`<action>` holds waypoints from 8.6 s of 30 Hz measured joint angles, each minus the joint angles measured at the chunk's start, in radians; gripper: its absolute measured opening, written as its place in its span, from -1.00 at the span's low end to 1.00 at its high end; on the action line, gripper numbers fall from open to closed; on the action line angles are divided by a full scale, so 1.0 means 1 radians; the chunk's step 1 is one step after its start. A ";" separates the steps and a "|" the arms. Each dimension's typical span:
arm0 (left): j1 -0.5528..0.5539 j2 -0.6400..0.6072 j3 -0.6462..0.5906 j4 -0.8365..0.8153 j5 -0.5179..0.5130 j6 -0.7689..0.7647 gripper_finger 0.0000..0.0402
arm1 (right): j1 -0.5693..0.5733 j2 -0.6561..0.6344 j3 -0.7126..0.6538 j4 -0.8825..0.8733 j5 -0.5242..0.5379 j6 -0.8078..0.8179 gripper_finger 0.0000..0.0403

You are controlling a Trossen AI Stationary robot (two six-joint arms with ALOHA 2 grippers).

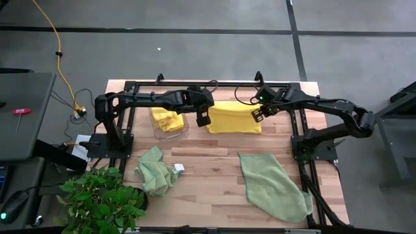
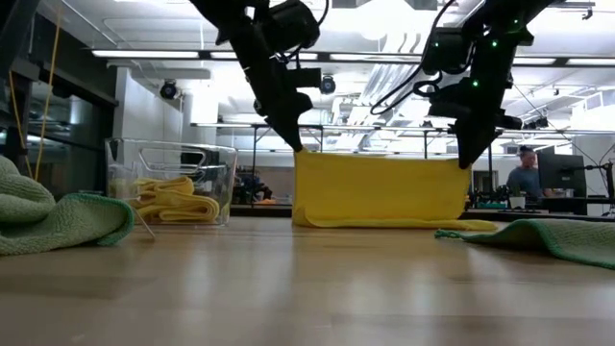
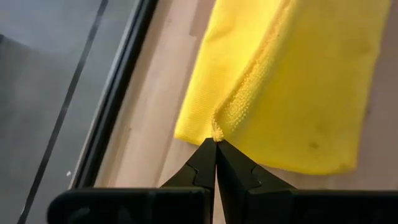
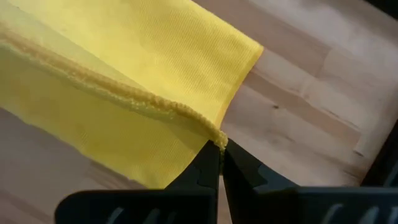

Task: Fold microfiber towels
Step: Fold the yellow towel

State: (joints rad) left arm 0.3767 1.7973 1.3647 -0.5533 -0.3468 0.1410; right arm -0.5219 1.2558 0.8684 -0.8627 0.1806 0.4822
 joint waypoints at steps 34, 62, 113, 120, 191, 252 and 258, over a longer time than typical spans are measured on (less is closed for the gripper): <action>-0.073 0.061 -0.060 -0.065 0.224 -0.138 -1.00 | 0.125 0.156 0.000 -0.023 -0.043 0.065 -1.00; -0.065 0.061 -0.069 -0.038 0.265 -0.013 -0.52 | 0.123 0.155 0.000 -0.047 -0.107 0.004 -0.29; -0.102 0.089 -0.380 0.563 0.335 -0.409 -0.97 | 0.031 -0.131 -0.444 0.478 -0.358 0.164 -0.98; -0.076 0.019 -0.382 0.471 0.386 -0.364 -0.97 | 0.005 -0.131 -0.428 0.437 -0.416 0.119 -0.99; 0.291 0.532 0.494 -0.374 0.433 -0.104 -0.02 | -0.217 -0.131 -0.189 0.472 -0.417 0.018 -0.89; 0.255 0.534 0.494 -0.427 0.426 -0.112 -0.99 | -0.320 0.513 0.178 0.180 -0.298 -0.533 -0.96; 0.260 0.515 0.491 -0.438 0.425 -0.111 -0.99 | -0.327 0.489 0.178 0.152 -0.303 -0.531 -0.99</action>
State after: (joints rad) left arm 0.6363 2.3123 1.8553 -0.9918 0.0779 0.0296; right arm -0.8490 1.7451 1.0462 -0.7103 -0.1225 -0.0492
